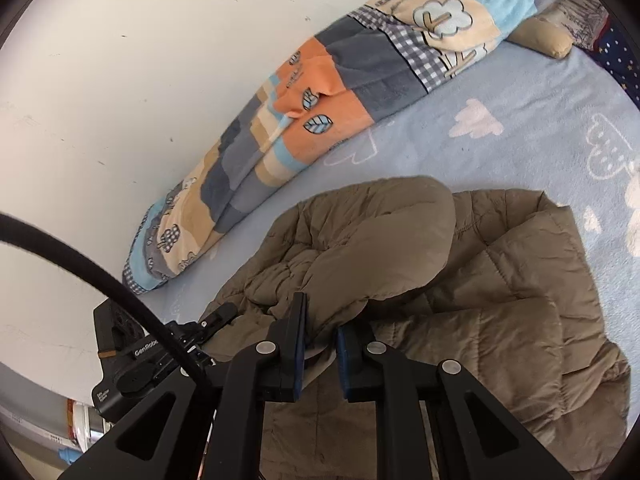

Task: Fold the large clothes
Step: 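Grasp the folded jacket edge with the right gripper while the left gripper grasps beside it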

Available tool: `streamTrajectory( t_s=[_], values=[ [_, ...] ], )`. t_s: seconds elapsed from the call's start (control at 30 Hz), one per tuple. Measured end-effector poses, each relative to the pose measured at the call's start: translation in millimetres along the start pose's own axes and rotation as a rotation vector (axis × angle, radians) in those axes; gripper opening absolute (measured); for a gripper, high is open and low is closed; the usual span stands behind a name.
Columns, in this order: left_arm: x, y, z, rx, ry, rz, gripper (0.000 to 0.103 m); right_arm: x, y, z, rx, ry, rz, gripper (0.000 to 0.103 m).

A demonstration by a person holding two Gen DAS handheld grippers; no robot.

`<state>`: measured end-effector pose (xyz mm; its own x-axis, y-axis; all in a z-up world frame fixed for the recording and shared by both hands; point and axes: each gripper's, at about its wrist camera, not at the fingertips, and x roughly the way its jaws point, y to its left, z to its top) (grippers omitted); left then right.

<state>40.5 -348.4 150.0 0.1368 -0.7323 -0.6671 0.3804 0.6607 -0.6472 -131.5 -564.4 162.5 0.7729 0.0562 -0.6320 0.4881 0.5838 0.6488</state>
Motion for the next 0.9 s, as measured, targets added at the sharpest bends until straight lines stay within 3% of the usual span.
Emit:
streamTrajectory(
  t_s=[0.2,0.33,0.47,0.7,0.9],
  values=[
    [-67.5,-38.5,-27.7,0.167,-0.062,-0.003,0.018,-54.4,25.4,-13.5,-0.062,-0.056,0.054,0.015],
    [-84.6,-31.8,-67.4,0.254,-0.087,0.047,0.018,-87.3,35.9,-38.0,-0.106,-0.078,0.07,0.015],
    [-77.3,-7.7,-111.2,0.271,-0.099,0.077,0.018,-95.3,28.6,-76.2,-0.137,-0.062,0.044,0.015],
    [-15.0,37.2,-143.5,0.247,-0.049,0.202,0.023,-48.3,-15.7,-130.6,-0.19,-0.014,-0.128,0.014],
    [8.0,35.8,-161.4,0.349,-0.124,0.281,0.03,7.5,-59.4,-137.6,-0.188,0.085,-0.228,0.014]
  ],
)
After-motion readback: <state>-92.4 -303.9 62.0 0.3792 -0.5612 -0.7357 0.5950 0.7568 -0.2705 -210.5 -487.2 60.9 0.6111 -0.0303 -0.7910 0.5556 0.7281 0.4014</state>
